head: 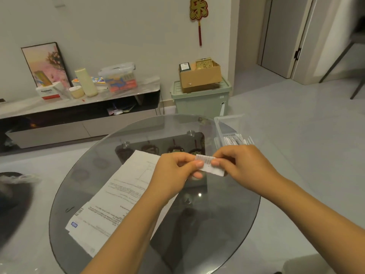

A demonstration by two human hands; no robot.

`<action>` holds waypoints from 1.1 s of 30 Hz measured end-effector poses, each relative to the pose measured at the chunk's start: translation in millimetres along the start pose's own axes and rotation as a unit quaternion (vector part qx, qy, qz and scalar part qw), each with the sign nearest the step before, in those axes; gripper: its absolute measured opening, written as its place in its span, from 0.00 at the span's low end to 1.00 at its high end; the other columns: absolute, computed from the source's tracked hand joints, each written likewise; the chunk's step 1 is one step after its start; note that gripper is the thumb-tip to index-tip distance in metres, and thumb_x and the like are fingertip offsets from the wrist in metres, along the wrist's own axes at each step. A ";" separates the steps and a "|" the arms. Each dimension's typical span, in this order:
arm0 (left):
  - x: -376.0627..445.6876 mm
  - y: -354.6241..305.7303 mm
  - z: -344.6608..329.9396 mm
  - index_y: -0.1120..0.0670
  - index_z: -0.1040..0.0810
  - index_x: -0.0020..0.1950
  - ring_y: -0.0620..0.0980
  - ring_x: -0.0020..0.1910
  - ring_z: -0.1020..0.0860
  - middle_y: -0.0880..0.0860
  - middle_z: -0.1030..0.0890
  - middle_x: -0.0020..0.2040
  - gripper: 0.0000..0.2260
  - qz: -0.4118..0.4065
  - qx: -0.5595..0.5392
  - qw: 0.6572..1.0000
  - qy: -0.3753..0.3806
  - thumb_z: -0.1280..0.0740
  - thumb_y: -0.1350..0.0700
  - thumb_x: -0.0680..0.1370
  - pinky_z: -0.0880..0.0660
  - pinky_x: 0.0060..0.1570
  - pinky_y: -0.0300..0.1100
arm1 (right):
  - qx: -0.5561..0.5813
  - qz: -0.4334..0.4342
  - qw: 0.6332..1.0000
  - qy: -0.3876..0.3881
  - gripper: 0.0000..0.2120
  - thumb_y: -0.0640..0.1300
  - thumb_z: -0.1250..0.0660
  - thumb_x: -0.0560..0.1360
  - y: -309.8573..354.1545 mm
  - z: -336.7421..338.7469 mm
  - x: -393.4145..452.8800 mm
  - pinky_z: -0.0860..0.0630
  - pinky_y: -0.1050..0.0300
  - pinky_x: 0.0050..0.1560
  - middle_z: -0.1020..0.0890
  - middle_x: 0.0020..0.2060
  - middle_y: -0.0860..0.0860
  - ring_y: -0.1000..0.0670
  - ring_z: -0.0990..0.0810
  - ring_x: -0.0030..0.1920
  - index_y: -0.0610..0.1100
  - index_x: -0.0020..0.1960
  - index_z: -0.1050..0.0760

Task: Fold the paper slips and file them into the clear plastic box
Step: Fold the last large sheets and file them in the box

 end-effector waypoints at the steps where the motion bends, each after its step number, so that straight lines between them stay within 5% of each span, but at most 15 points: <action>1: 4.2 -4.2 -0.6 0.48 0.18 0.41 0.42 0.32 0.19 0.50 0.17 0.31 0.06 -0.008 0.008 1.000 0.000 0.31 0.58 0.75 0.25 0.36 0.31 | 0.002 -0.006 1.000 -0.001 0.05 0.48 0.34 0.76 -2.6 2.7 0.8 0.32 0.65 0.34 0.22 0.32 0.57 0.57 0.25 0.34 0.53 0.43 0.20; 6: 37.1 -23.2 -18.2 0.49 0.18 0.40 0.44 0.32 0.19 0.49 0.17 0.31 0.07 -0.026 0.010 0.999 0.033 0.30 0.60 0.75 0.21 0.40 0.40 | -0.001 -0.039 0.999 -0.004 0.04 0.46 0.33 0.75 -22.4 23.9 15.1 0.33 0.67 0.34 0.22 0.33 0.58 0.58 0.25 0.35 0.52 0.45 0.19; 8: 46.4 -28.0 -24.5 0.52 0.17 0.45 0.41 0.34 0.19 0.48 0.17 0.34 0.04 -0.035 -0.004 0.998 0.043 0.32 0.59 0.76 0.23 0.39 0.35 | 0.015 -0.049 0.998 -0.021 0.05 0.46 0.32 0.75 -28.1 32.2 17.7 0.31 0.67 0.34 0.20 0.33 0.57 0.58 0.23 0.36 0.55 0.42 0.21; 13: 76.7 -36.6 -46.8 0.49 0.23 0.61 0.40 0.49 0.22 0.44 0.19 0.52 0.12 -0.083 0.060 0.993 0.056 0.36 0.50 0.78 0.27 0.52 0.35 | 0.004 -0.113 0.982 -0.150 0.05 0.44 0.34 0.75 -60.5 71.3 23.0 0.32 0.72 0.31 0.22 0.32 0.60 0.60 0.24 0.35 0.51 0.47 0.20; 18: 85.2 -47.9 -101.9 0.47 0.24 0.62 0.42 0.62 0.32 0.42 0.23 0.61 0.18 -0.248 0.333 0.896 0.158 0.41 0.40 0.78 0.49 0.65 0.43 | -0.041 -0.188 0.959 -0.210 0.10 0.41 0.36 0.76 -91.4 90.1 21.7 0.33 0.62 0.33 0.23 0.34 0.53 0.55 0.26 0.34 0.45 0.56 0.22; 22: 89.5 -44.2 -135.5 0.48 0.24 0.63 0.45 0.62 0.32 0.44 0.24 0.62 0.29 -0.333 0.405 0.824 0.216 0.50 0.34 0.73 0.48 0.65 0.45 | -0.050 -0.217 0.958 -0.183 0.16 0.40 0.36 0.75 -101.9 78.4 22.8 0.33 0.61 0.32 0.22 0.39 0.50 0.51 0.26 0.37 0.47 0.63 0.27; 26: 94.5 -39.2 -151.1 0.48 0.26 0.65 0.46 0.62 0.33 0.43 0.26 0.65 0.34 -0.354 0.443 0.786 0.248 0.56 0.31 0.70 0.38 0.60 0.48 | -0.064 -0.227 0.955 -0.178 0.16 0.40 0.37 0.76 -105.3 75.1 20.8 0.29 0.59 0.33 0.23 0.39 0.50 0.50 0.25 0.36 0.48 0.63 0.29; 33: 97.1 -39.2 -155.4 0.49 0.26 0.63 0.47 0.57 0.33 0.45 0.25 0.61 0.32 -0.364 0.451 0.779 0.240 0.53 0.32 0.72 0.36 0.56 0.47 | -0.113 -0.227 0.949 -0.188 0.14 0.40 0.37 0.76 -102.1 74.0 23.7 0.26 0.56 0.39 0.23 0.44 0.49 0.50 0.25 0.41 0.47 0.61 0.28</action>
Point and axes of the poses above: each hand's wrist, its own x-axis towards the middle knuckle, its own z-axis out of the back of the hand, y = z × x, the point moved 9 cm from there along x, towards the middle knuckle
